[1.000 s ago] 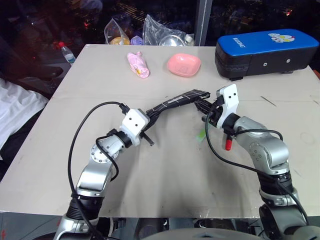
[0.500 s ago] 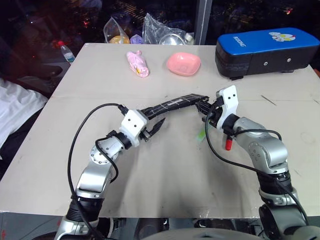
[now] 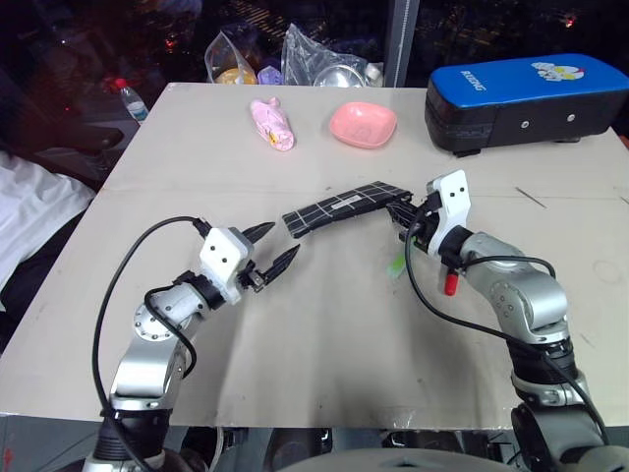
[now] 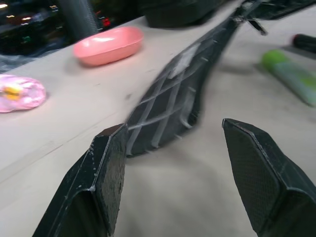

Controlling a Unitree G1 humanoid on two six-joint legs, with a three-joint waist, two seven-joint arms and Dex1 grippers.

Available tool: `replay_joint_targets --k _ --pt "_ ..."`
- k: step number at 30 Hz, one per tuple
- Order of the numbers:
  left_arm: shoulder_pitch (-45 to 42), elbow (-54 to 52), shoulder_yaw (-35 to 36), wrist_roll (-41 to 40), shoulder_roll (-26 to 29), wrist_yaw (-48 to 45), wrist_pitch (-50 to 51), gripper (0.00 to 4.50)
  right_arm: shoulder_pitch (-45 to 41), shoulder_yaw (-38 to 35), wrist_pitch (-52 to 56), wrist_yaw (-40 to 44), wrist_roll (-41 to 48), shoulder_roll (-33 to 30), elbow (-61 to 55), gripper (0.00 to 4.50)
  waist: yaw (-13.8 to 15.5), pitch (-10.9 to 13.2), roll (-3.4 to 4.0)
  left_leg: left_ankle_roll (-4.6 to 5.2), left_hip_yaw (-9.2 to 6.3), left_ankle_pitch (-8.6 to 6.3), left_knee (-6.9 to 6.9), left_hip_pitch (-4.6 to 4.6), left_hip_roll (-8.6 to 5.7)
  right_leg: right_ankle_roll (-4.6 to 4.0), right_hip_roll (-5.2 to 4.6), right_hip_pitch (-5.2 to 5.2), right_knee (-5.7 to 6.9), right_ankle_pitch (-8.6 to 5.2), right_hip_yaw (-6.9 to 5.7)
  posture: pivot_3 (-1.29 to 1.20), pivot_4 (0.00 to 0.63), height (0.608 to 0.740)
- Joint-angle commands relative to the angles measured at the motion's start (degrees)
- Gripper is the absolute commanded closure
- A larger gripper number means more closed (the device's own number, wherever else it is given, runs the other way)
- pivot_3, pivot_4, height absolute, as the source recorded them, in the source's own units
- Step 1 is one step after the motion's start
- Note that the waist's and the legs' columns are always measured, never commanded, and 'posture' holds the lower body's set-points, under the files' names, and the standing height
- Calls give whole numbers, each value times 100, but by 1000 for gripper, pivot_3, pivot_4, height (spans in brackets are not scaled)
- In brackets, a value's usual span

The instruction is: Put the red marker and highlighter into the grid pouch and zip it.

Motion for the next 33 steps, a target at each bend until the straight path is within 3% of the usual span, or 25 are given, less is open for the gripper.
replay_joint_targets --k 1,7,11,27,33 --pt "-404 799 -75 148 169 -488 -892 1422 -104 -43 12 19 62 5 -242 4500 -4 0 0 0 0 0 0 0 0 0 1 0 1 0 0 0 150 740" --pt "-1237 2486 -312 1067 438 -535 -3239 1422 -96 -42 73 0 66 20 -313 4500 -1 1 -1 0 2 0 -4 -1 3 0 9 -3 -3 0 0 0 150 740" --pt "-1616 3218 -530 1169 443 -713 -4093 1422 -46 -51 117 -32 69 35 -402 4500 -8 1 -1 1 13 -1 -4 -1 3 1 7 -6 -5 0 8 0 150 740" --pt "-1928 3419 -785 1066 12 -494 -4235 1422 57 -50 196 -66 42 0 -534 4500 -10 1 -3 1 10 0 -2 -2 6 5 14 -8 2 2 6 0 150 740" --pt "-1973 3422 -785 973 -89 -498 -4234 4153 59 -18 178 -32 25 -14 -498 4500 -10 1 -3 1 12 0 -1 -2 6 5 13 -7 2 2 8 0 150 740"
